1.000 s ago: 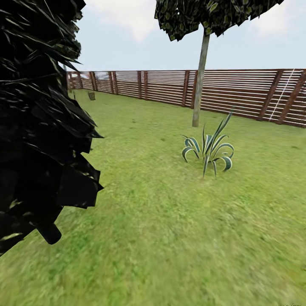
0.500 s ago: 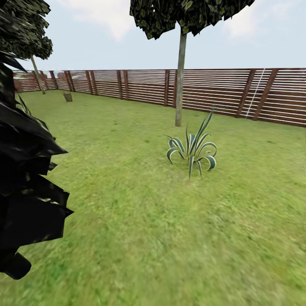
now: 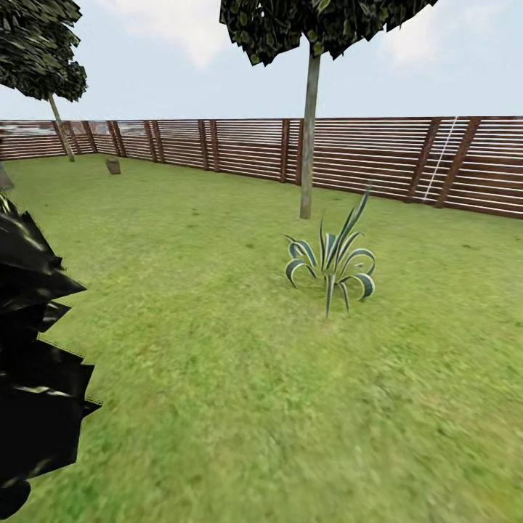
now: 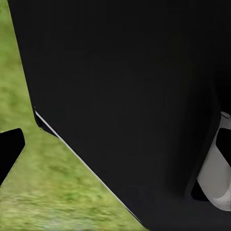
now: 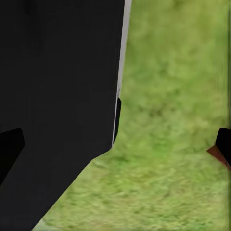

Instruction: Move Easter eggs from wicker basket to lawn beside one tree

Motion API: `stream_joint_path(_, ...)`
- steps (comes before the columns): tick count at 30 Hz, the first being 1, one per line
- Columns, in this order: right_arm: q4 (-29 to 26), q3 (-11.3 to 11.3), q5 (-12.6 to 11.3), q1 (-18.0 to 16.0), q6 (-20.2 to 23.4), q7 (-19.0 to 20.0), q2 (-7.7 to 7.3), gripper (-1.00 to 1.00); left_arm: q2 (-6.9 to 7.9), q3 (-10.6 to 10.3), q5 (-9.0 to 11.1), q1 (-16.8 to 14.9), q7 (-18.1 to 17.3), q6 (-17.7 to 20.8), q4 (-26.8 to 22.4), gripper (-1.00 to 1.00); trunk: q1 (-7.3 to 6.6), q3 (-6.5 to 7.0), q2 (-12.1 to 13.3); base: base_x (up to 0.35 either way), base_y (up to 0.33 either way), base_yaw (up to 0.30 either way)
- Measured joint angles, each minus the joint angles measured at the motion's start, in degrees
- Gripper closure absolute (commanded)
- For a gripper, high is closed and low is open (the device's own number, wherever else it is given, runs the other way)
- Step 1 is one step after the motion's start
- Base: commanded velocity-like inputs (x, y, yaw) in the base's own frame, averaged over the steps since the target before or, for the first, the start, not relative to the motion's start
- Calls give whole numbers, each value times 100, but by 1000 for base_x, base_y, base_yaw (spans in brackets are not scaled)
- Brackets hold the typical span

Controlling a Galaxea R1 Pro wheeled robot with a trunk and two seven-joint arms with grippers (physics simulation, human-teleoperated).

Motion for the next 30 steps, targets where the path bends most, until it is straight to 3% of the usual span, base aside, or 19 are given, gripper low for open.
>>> stream_joint_path(30, 0, 0, -7, 0, 0, -1, -2, -100, 0, 1, -3, 0, 0, 0, -2, -100, 0, 0, 0, 336, 0, 7)
